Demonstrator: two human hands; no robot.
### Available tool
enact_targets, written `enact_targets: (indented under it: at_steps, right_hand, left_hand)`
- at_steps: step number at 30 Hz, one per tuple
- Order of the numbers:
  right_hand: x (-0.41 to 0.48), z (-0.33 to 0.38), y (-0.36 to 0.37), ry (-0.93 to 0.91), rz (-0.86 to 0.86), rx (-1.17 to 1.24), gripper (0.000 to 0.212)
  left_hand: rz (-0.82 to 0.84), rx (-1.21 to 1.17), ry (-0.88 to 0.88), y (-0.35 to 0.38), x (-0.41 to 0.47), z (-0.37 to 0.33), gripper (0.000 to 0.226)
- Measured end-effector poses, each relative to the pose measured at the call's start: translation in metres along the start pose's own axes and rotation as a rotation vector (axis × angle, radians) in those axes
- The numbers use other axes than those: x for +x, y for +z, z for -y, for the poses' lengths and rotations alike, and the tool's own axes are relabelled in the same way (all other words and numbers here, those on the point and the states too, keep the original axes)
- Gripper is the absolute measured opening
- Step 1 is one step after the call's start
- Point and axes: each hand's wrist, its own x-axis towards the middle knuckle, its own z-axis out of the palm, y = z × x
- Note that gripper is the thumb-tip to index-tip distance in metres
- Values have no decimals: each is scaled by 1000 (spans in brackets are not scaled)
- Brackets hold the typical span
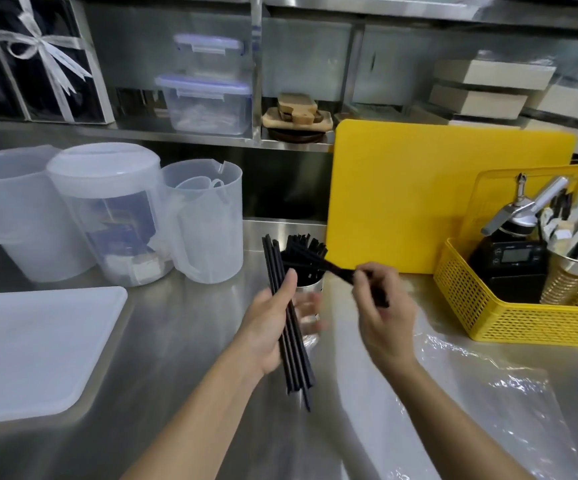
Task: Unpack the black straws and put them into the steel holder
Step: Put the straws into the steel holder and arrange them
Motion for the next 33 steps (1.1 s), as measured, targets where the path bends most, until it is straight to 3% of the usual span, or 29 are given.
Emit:
enact_targets:
  at_steps: [4,7,9,12,15,16,18,20,24,29,33]
  right_hand:
    - [-17,6,20,-192,256,-36,7]
    - [-17,0,21,-397,361,-85,4]
    - [-15,-2,15,-417,462,-99,18]
    - [-14,6,10,-114,590,81,31]
    - [-2,15,13,305,274,255,26]
    - [7,16,12,456,269,312,30]
    - [23,20,9,670,418,428,42]
    - [29,28,7,725,522,509,39]
    - [27,39,10,709,516,524,14]
    - [24,39,3,721,544,681,27]
    - [26,29,0,657,518,621,26]
  left_hand:
    - [33,-139,5,5,9,-21,48]
    - [-28,-180,7,4,12,-28,31]
    - [-60,-220,45,2,14,-29,17]
    - [-13,-233,73,-5,16,-32,17]
    - [110,-176,16,-5,10,-33,28]
    - [154,-130,-19,-3,7,-31,33]
    - [257,-29,-88,4,0,-22,41]
    - [331,60,-130,10,-5,-12,43]
    - [322,94,-100,16,-10,-3,30]
    - [392,102,-39,9,-18,-4,19]
    - [495,14,-85,5,-20,-6,28]
